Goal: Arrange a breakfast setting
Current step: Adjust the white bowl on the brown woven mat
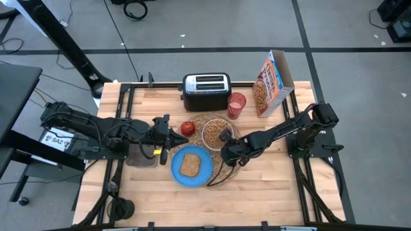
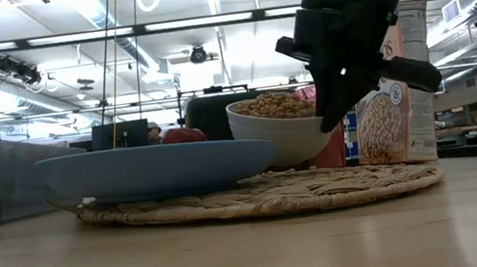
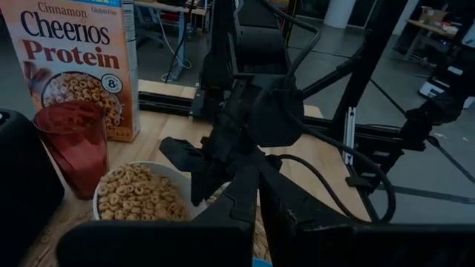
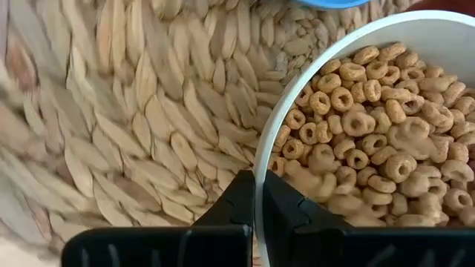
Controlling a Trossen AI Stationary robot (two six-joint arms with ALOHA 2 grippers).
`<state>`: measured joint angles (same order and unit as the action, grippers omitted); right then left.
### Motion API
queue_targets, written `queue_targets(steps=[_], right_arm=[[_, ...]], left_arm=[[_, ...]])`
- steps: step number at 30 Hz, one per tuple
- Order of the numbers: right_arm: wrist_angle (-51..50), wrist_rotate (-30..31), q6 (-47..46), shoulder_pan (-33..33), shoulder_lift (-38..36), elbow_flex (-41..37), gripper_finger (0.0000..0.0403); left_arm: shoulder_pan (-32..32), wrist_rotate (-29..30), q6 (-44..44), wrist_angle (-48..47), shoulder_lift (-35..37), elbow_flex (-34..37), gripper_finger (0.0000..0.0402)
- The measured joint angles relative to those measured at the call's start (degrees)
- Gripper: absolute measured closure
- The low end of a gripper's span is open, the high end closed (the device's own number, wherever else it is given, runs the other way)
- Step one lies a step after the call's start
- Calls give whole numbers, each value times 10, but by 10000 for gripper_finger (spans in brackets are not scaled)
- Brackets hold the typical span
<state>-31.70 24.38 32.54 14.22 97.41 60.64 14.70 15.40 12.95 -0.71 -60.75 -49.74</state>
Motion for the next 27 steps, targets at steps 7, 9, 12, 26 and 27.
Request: queue_targets(steps=[7,9,12,26,27], right_arm=[[-7,14,31,0,0,0,391],[-7,13,36,2,0,1,391],[-1,12,44,3,0,1,391],[2,-7,36,11,-1,4,391],[1,-6,33,11,-1,6,391]], left_arm=[[0,0,12,0,0,0,379],[0,0,14,0,0,0,379],[0,0,15,0,0,0,379],[0,0,19,0,0,0,379],[0,0,19,1,0,0,379]])
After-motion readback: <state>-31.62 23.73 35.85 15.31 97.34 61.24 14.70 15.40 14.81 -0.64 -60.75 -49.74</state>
